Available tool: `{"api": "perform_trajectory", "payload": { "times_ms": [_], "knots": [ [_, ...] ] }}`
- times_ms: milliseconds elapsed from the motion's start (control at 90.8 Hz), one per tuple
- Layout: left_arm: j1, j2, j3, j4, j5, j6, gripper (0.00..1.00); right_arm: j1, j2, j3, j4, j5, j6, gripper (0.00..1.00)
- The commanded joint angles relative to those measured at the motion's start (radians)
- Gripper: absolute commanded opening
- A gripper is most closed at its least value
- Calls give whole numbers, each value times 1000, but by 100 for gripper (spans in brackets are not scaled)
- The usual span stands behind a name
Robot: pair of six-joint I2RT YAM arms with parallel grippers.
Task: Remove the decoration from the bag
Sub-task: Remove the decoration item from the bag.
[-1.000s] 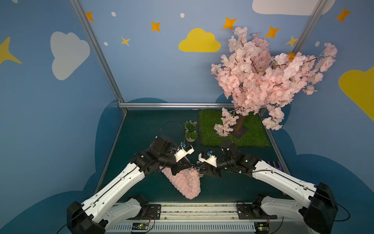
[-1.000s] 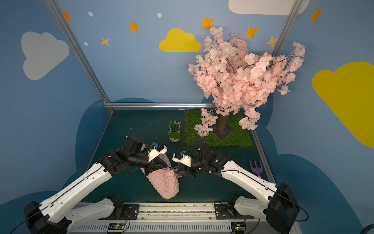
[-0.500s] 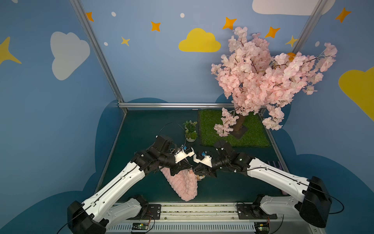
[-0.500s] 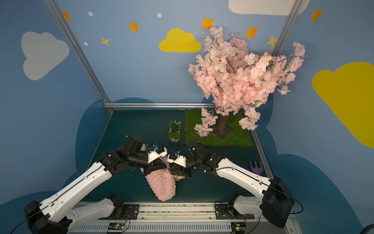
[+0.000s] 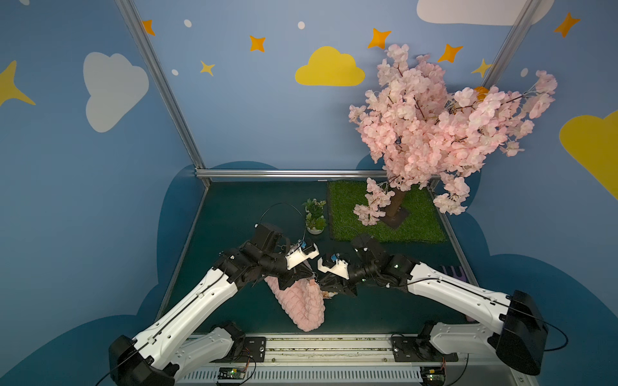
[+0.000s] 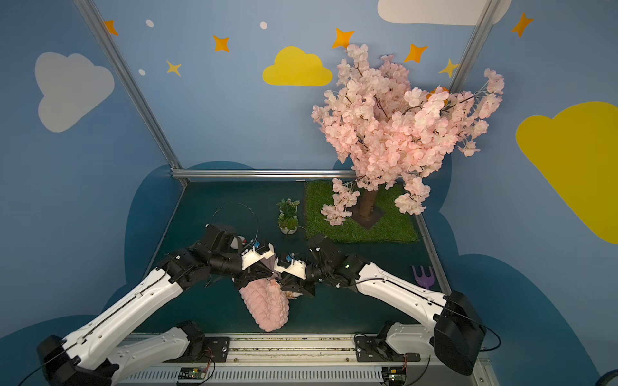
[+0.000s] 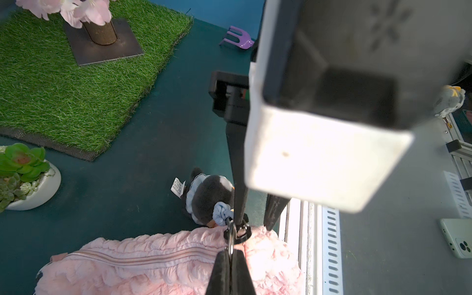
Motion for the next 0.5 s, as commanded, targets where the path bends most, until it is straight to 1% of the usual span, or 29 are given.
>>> {"api": "perform_trajectory", "payload": {
  "times_ms": [0, 121, 308, 396, 485],
  "knots": [
    [6, -37, -9, -21, -11, 74, 2, -13, 14, 20, -5, 7, 14, 27],
    [-4, -64, -24, -40, -42, 170, 2, -14, 36, 43, -26, -33, 20, 29],
    [-46, -74, -27, -63, -143, 286, 2, -33, 34, 58, -50, -100, 31, 40],
    [-48, -84, -33, -59, -161, 319, 2, -64, 50, 80, -61, -179, 39, 45],
    [-47, -83, -35, -56, -162, 334, 2, -78, 100, 123, -86, -261, 34, 48]
  ]
}}
